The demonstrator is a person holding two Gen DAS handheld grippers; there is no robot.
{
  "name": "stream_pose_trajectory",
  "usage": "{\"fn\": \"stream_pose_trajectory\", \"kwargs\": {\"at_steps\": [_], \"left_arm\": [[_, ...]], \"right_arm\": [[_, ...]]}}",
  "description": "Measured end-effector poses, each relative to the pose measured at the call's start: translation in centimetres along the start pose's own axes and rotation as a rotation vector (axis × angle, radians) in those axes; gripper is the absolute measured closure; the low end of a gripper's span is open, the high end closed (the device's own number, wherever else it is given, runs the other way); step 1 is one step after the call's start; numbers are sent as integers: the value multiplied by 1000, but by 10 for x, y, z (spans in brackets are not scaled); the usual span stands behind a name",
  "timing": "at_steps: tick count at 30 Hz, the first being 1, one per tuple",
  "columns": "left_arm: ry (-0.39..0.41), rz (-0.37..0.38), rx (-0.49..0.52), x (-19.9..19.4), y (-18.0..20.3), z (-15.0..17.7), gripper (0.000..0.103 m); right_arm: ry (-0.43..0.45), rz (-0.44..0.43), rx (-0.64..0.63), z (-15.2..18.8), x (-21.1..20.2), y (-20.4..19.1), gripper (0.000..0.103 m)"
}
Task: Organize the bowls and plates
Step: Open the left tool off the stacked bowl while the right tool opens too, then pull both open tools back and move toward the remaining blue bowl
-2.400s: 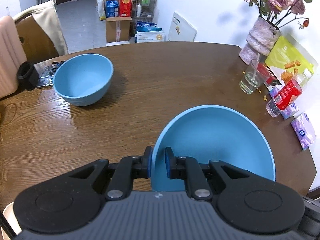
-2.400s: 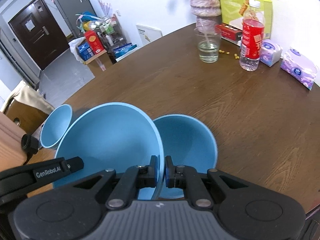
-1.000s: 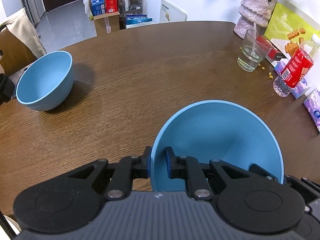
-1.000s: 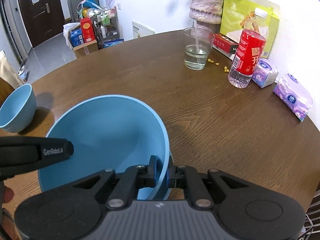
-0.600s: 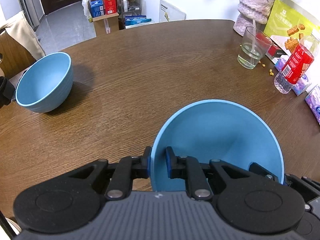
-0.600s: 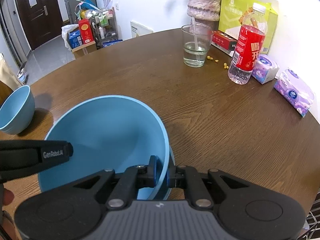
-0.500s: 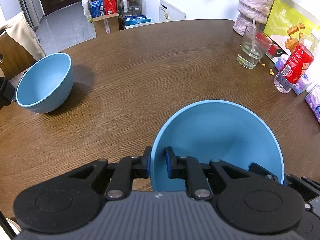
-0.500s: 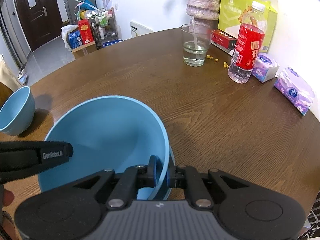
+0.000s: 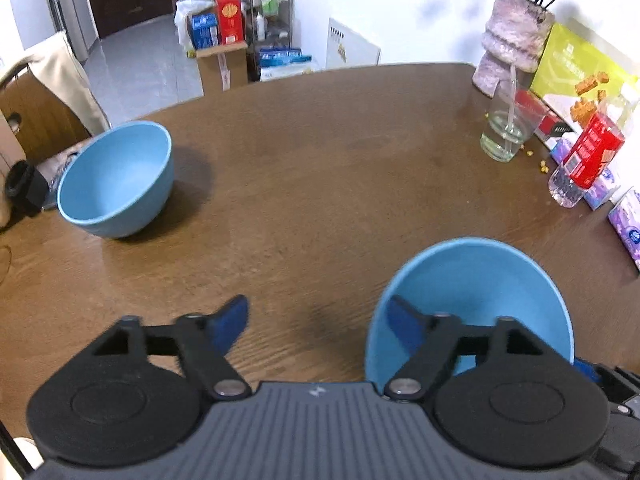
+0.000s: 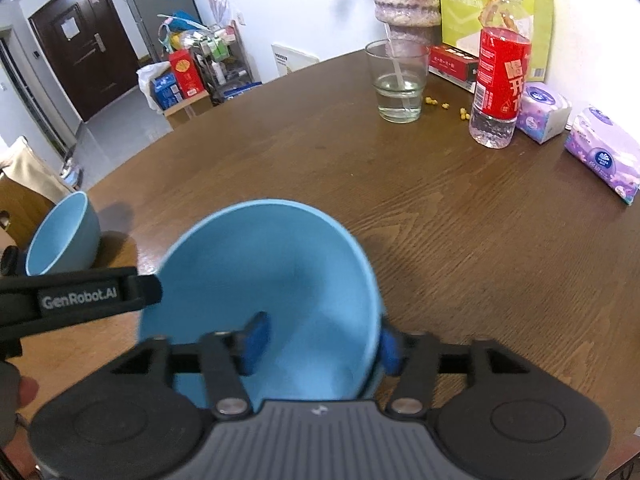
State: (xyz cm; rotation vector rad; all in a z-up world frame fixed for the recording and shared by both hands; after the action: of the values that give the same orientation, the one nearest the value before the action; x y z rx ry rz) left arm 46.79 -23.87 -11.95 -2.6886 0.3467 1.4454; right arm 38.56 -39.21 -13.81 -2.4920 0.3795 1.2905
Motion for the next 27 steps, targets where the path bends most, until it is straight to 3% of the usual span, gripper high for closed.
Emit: {"fn": "stream_pose_trajectory", "kwargs": {"at_steps": [2,10,15,27], "left_arm": [[6,6,2,-4,-2,-1,18],[22,-9,-34,-14,-14,-2,5],[33,-11,-56,-23,-22,-3,0],[48,-3,-105,-43,-48,3,0]], "right_arm": [[27,27,-13,-2,-5,-1,17],[44,12,5,-6,-12,1,13],[46,4,15,-5,-18,3,0],[80,-14,24,-7,-40,-8,0]]}}
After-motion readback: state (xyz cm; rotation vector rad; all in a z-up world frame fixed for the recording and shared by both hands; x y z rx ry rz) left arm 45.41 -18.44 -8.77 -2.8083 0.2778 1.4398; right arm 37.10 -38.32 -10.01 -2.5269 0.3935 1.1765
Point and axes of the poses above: each gripper's, at about its wrist camera, not at the fingertips, and x roughly the way its jaws point, y to its right, z to its underside, the point moved 8 cm from there along x, roughly the way its jaws point, and after that the axes turned 1 degree about y, right-handed, at the moved point
